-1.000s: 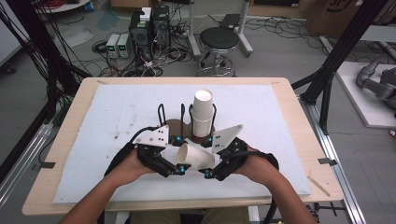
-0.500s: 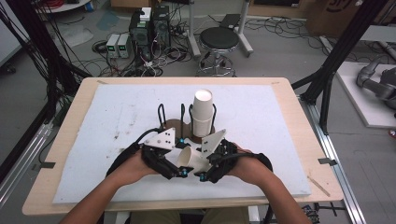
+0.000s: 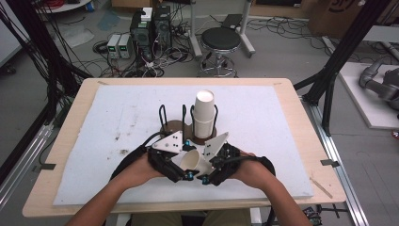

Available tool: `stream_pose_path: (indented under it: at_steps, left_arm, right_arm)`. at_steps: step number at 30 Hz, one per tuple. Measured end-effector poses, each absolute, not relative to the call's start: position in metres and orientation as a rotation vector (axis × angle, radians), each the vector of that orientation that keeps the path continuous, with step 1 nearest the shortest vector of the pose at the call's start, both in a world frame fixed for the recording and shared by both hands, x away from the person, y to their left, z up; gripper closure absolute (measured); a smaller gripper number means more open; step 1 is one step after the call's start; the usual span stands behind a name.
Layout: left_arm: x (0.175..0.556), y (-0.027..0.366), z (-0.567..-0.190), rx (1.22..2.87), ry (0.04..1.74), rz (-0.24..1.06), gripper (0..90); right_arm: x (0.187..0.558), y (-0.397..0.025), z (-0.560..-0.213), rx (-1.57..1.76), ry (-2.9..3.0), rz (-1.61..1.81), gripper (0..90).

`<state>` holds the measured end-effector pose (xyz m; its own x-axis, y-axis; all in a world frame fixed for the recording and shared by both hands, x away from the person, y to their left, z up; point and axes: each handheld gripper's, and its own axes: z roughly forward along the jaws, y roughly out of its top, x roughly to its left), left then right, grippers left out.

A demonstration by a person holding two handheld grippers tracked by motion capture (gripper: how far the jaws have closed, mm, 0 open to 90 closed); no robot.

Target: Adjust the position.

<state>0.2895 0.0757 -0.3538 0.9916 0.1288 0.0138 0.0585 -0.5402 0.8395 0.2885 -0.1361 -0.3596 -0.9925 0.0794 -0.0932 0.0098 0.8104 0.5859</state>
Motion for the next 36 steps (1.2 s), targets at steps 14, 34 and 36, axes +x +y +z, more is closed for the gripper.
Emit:
stream_pose_path:
  at_steps: [14,34,36]
  left_arm:
    - [0.286,0.084,-0.362,1.877,0.211,0.067,18.0]
    - [0.289,0.151,-0.395,1.584,0.504,0.163,16.8]
    - [0.288,0.156,-0.399,1.584,0.503,0.194,17.1]
  right_arm:
    - [0.287,-0.157,-0.365,0.21,2.845,1.063,32.3]
    - [0.278,-0.232,-0.389,0.466,2.484,1.427,31.7]
    - [0.278,-0.24,-0.391,0.494,2.447,1.456,31.7]
